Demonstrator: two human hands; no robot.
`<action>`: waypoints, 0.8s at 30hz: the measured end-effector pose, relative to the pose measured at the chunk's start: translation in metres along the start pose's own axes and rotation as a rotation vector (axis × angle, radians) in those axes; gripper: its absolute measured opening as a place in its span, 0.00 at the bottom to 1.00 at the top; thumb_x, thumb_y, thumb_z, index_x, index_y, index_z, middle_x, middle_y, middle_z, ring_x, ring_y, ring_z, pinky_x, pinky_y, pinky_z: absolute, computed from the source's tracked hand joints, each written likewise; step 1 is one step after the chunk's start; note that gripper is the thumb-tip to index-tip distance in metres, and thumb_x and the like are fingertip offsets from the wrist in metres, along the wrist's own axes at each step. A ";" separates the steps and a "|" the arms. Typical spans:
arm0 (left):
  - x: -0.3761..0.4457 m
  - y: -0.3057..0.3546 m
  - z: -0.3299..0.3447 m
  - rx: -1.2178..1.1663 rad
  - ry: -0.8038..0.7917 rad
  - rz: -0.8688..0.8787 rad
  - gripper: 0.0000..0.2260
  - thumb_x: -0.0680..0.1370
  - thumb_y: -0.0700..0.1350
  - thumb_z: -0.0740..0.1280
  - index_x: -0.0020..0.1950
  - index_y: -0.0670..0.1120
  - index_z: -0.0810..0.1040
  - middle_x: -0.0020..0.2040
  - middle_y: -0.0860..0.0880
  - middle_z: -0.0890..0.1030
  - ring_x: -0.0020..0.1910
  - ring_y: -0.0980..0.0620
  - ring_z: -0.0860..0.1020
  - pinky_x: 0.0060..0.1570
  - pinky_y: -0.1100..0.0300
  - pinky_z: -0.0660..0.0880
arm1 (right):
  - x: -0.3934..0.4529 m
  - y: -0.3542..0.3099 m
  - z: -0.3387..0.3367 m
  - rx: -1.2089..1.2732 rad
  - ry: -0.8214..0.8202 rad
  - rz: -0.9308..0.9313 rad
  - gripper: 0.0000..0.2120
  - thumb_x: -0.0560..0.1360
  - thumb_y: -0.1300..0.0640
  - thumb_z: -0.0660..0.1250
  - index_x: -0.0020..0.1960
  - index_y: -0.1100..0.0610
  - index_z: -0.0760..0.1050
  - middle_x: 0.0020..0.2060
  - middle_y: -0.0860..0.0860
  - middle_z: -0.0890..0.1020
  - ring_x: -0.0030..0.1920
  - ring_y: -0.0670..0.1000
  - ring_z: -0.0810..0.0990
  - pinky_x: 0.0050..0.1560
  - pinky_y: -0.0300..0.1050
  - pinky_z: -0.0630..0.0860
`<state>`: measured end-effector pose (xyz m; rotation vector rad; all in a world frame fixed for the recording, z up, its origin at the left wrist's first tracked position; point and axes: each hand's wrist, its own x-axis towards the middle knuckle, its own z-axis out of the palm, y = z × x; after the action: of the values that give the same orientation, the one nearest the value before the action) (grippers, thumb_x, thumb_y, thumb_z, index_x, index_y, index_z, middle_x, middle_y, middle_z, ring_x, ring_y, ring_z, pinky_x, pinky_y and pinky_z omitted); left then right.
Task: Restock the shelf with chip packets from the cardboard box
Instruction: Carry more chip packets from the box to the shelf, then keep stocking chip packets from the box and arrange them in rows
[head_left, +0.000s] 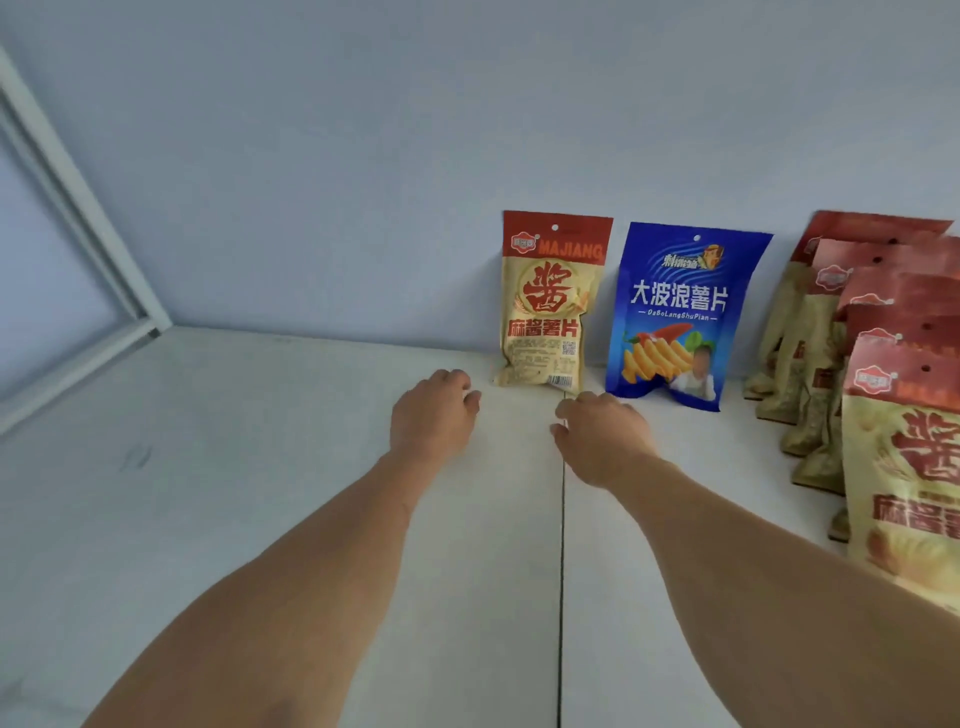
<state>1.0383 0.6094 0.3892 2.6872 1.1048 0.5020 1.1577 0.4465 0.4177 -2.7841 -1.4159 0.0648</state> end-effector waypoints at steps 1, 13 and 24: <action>-0.024 -0.005 -0.008 0.147 -0.008 0.059 0.15 0.84 0.52 0.57 0.64 0.47 0.77 0.61 0.48 0.79 0.58 0.44 0.79 0.50 0.54 0.72 | -0.013 -0.009 -0.002 -0.020 0.008 -0.040 0.18 0.84 0.49 0.53 0.69 0.53 0.72 0.63 0.53 0.76 0.64 0.55 0.73 0.61 0.51 0.71; -0.356 -0.060 -0.108 0.534 -0.018 -0.023 0.15 0.86 0.49 0.53 0.63 0.46 0.76 0.56 0.47 0.80 0.53 0.45 0.79 0.48 0.52 0.73 | -0.232 -0.134 0.016 -0.038 0.074 -0.519 0.17 0.85 0.52 0.50 0.67 0.53 0.71 0.62 0.52 0.76 0.64 0.55 0.72 0.62 0.50 0.68; -0.637 -0.157 -0.168 0.498 -0.015 -0.355 0.12 0.83 0.48 0.60 0.56 0.46 0.81 0.50 0.48 0.83 0.47 0.44 0.81 0.42 0.53 0.74 | -0.431 -0.296 0.073 -0.100 0.052 -0.802 0.13 0.83 0.54 0.56 0.65 0.54 0.72 0.61 0.53 0.76 0.62 0.56 0.74 0.57 0.50 0.73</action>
<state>0.4505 0.2760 0.3469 2.7663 1.8612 0.1572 0.6613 0.2724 0.3673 -2.0412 -2.4281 -0.0919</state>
